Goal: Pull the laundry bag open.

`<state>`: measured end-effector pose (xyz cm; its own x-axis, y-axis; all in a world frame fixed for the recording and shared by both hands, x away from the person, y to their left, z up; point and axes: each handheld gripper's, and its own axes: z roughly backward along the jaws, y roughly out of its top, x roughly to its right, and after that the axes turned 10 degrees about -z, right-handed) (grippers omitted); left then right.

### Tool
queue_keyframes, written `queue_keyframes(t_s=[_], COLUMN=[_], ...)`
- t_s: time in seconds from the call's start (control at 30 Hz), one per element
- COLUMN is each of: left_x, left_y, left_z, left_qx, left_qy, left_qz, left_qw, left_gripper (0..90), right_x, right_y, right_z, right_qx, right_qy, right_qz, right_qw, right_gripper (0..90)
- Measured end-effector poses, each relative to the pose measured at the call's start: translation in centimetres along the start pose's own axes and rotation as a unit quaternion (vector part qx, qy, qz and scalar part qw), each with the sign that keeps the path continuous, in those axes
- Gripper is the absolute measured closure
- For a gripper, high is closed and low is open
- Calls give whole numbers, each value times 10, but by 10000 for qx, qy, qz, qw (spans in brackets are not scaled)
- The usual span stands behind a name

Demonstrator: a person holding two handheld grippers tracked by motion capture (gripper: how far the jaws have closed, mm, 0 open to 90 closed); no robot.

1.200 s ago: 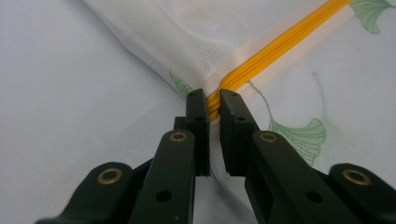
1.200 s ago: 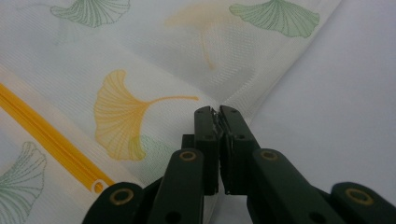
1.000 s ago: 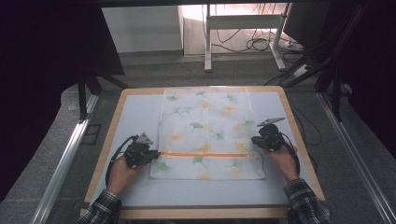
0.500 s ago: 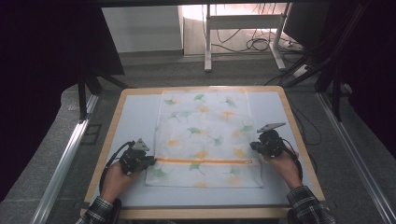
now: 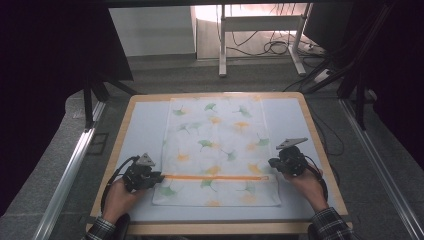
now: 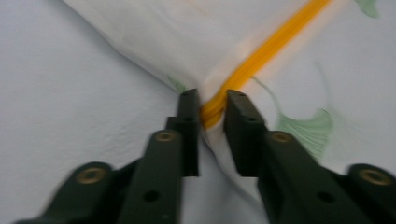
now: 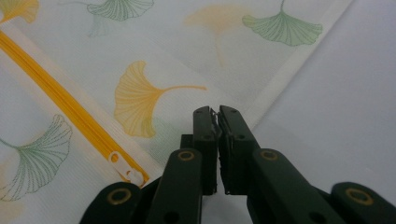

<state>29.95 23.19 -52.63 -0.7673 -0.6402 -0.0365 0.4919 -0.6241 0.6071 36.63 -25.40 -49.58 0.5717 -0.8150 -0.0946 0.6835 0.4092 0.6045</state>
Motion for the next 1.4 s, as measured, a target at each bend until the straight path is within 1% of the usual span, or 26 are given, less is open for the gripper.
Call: queue_keyframes(t_s=[0.03,0.07,0.1,0.13,0.17,0.23,0.3,0.33,0.4,0.47,0.5,0.57,0.6,0.63,0.7,0.73,0.77,0.9,0.97,1.03,1.13,1.17,1.23,1.27,1.33,1.4], left_x=[0,-1,-3,-3,-4,-4,-4,-4,-3,-4,-4,-4,-4,-3,-3,-2,-2,-1,0,2,5,6,6,7,8,10], left_y=[0,-1,-1,-1,-1,0,0,0,1,2,2,3,3,3,4,4,4,6,7,9,13,15,19,21,25,29], left_z=[0,2,5,7,9,9,7,6,6,6,7,7,7,8,8,8,8,9,8,5,2,1,-1,-2,-4,-7], left_qx=[0,114,234,356,443,517,531,549,623,723,776,866,871,914,923,951,977,1121,1124,1070,1111,1153,1247,1309,1366,1396], left_qy=[0,51,97,119,129,163,140,121,93,47,-4,-85,-209,-266,-273,-289,-283,-257,-220,-186,-204,-208,-297,-329,-372,-386], left_qz=[0,50,101,149,170,182,178,166,134,119,140,217,177,164,159,133,125,-12,-112,-228,-235,-228,-186,-182,-217,-286], left_qw=[10000,9999,9996,9992,9988,9984,9983,9983,9979,9973,9969,9960,9958,9953,9952,9950,9947,9934,9934,9938,9933,9929,9916,9907,9897,9890], left_gripper=[660,660,599,512,512,404,309,309,257,216,201,191,181,145,122,120,120,93,85,72,33,30,20,15,12,7], right_x=[0,0,-1,-2,-2,-3,-4,-5,-6,-8,-9,-10,-10,-11,-12,-12,-12,-13,-12,-13,-12,-12,-12,-12,-12,-12], right_y=[0,0,0,0,0,-1,-3,-5,-7,-10,-12,-13,-13,-14,-16,-16,-17,-21,-22,-24,-27,-28,-30,-31,-32,-33], right_z=[0,0,1,2,2,3,4,4,5,6,6,7,7,8,9,9,9,10,10,10,11,11,11,10,9,7], right_qx=[0,9,36,84,84,101,72,46,16,-35,-44,-46,-42,-49,-42,-42,-29,17,34,20,4,-10,-12,-38,-45,-67], right_qy=[0,-7,-11,10,10,38,52,59,108,150,197,230,241,263,352,352,377,460,504,528,582,610,691,731,747,733], right_qz=[0,10,38,60,60,82,119,131,187,219,259,272,292,294,329,329,343,474,550,589,635,626,691,732,753,812], right_qw=[10000,10000,10000,9999,9999,9999,9999,9999,9998,9996,9995,9994,9993,9992,9988,9988,9987,9978,9972,9969,9963,9962,9952,9946,9943,9940], right_gripper=[832,818,798,758,758,712,671,654,609,584,553,537,520,502,447,447,424,332,299,270,243,231,205,170,157,117])
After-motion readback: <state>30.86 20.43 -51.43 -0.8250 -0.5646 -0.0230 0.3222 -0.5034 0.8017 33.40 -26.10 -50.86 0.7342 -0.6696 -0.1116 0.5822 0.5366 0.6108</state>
